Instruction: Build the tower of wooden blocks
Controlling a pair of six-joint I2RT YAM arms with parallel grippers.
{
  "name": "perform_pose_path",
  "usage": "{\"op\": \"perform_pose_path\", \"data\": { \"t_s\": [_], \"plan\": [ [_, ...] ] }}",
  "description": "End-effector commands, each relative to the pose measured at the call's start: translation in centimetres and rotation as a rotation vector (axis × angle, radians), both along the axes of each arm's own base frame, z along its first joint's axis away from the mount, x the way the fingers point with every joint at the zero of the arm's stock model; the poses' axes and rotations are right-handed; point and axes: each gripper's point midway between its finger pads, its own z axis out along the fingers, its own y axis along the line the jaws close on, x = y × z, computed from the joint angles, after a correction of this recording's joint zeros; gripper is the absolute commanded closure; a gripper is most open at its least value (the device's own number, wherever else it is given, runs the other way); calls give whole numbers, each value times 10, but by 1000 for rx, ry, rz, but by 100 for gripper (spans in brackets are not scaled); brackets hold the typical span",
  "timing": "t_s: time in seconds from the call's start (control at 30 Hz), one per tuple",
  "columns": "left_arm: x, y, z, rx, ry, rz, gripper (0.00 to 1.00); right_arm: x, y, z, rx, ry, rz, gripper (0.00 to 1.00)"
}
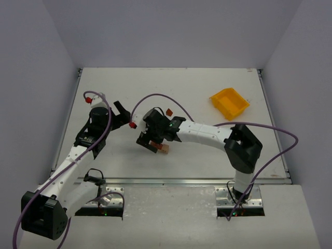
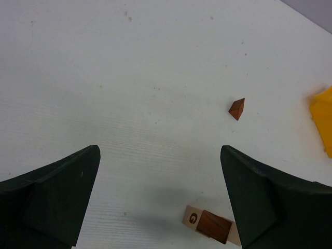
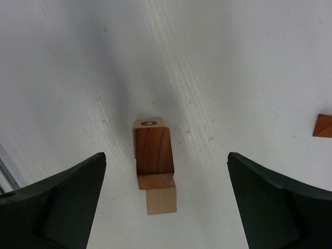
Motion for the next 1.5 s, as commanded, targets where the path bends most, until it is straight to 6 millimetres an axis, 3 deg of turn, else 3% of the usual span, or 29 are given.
{"op": "perform_pose_path", "data": {
  "t_s": [0.0,0.17,0.3,0.53,0.6,0.63,0.8,0.97,1.13,1.3,1.47],
  "plan": [
    [4,0,15,-9,-53,8,0,41,21,84,167,-205,-33,1],
    [4,3,16,-4,-57,21,0,73,2,91,193,-196,-116,1],
    [4,6,15,2,-55,37,0,106,-18,86,235,-116,-209,1],
    [9,8,8,15,-30,53,0,175,-51,32,66,-94,-557,1],
    [10,8,6,18,-21,54,0,188,-53,3,8,-72,-656,2],
    [11,8,5,18,-18,56,0,194,-54,3,-4,-80,-705,2],
    [14,6,2,17,-10,47,0,206,-60,-18,-28,-104,-885,1],
    [15,2,-2,13,-1,31,0,217,-75,-13,-57,-201,-1000,1],
    [15,0,-2,8,-2,21,0,217,-83,-19,-78,-229,-1042,1],
    [16,0,-3,6,-2,19,0,220,-79,-29,-66,-212,-1053,4],
    [17,-2,-4,4,0,10,0,221,-79,-34,-63,-218,-1071,28]
  ]
}}
